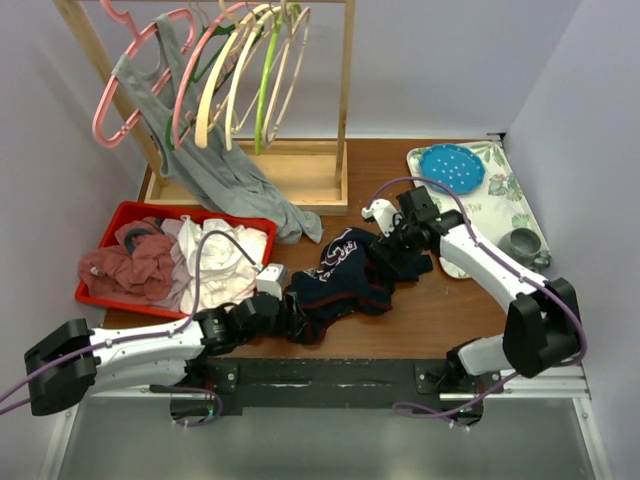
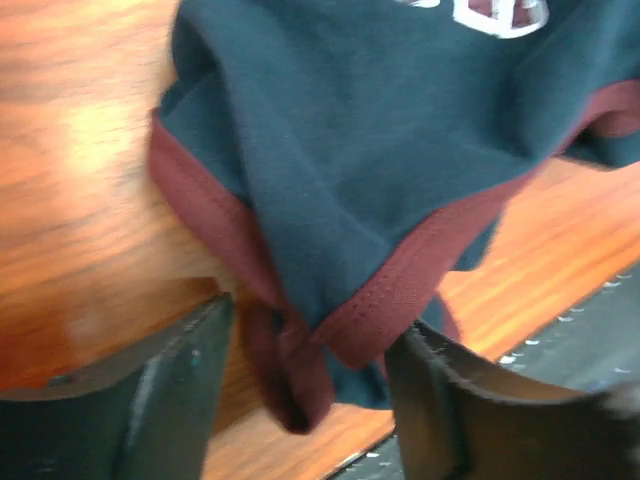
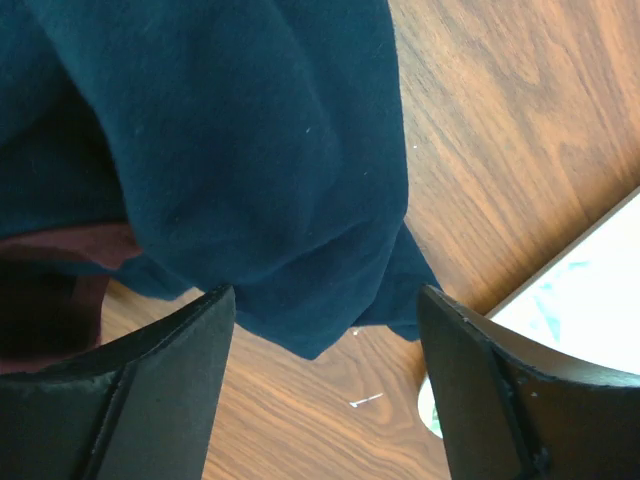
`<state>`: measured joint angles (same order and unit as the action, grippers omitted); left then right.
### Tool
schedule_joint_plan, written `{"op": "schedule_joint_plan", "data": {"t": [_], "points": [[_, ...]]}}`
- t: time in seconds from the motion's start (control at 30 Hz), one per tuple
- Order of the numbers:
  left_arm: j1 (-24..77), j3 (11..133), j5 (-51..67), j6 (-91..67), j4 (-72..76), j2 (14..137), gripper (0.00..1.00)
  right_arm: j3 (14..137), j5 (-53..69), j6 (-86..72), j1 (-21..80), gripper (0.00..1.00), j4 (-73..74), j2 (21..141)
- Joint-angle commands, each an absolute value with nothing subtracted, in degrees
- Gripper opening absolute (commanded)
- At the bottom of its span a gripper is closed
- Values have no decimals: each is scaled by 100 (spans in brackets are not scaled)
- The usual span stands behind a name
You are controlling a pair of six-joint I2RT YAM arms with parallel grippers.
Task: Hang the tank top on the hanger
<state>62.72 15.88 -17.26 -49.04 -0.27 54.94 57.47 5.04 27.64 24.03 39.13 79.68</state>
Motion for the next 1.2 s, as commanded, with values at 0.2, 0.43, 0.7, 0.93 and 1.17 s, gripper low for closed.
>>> {"op": "schedule_joint_plan", "data": {"t": [0.2,0.43,0.7,0.93,1.17], "points": [[6231,2187,-1039,-4931,-438,4184,80,5784,3426,5223,2399,92,5570,6206],[6371,2891,-448,-4834,-1667,4498,83,5037,3210,5680,2802,90,5847,6082],[7531,3656,-1616,-5667,-2874,6212,79,4298,1599,4404,3621,81,4017,6380],[7901,3902,-2328,-6547,-3041,7925,60,4350,1794,4043,3779,30,3938,6811],[8077,4675,-3181,-6654,-3874,8341,11,5043,416,4104,3701,0,4349,6312]]}}
